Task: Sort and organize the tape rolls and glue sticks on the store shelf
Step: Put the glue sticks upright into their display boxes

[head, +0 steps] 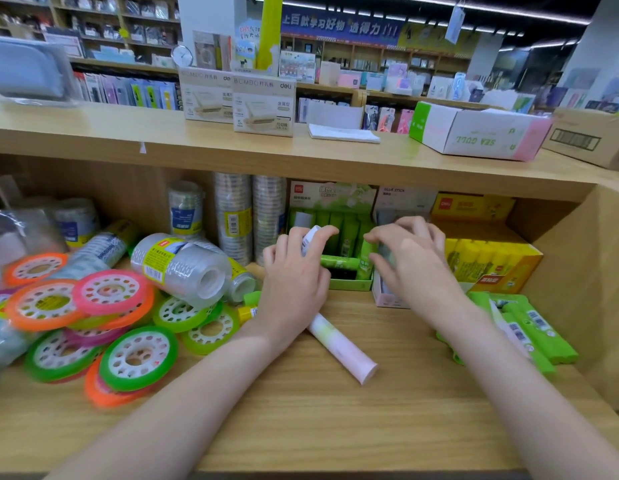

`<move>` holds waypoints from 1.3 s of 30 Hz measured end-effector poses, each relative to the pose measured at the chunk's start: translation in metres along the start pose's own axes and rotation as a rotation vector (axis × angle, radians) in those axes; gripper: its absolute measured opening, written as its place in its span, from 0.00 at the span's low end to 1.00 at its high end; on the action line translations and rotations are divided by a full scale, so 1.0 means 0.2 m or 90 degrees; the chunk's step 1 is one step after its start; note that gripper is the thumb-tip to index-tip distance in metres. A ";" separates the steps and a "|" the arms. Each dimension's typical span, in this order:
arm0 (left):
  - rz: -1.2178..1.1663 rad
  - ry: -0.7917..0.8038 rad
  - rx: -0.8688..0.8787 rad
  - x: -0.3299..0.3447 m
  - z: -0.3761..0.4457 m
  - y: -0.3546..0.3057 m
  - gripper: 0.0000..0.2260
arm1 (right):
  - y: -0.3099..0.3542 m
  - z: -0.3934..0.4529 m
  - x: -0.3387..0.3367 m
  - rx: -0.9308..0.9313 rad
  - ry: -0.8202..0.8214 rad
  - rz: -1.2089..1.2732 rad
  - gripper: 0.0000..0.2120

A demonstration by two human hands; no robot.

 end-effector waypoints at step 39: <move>-0.032 0.182 0.121 0.10 -0.04 -0.03 0.22 | -0.40 -0.26 -0.05 0.316 -0.215 0.542 0.12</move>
Point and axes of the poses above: each hand's wrist, its own z-axis towards the middle knuckle, its own x-axis out of the palm, y = z × x, the point moved 3 cm from there along z, towards the middle knuckle, and after that the axes turned 15 degrees about -z, right-handed, at the moved point
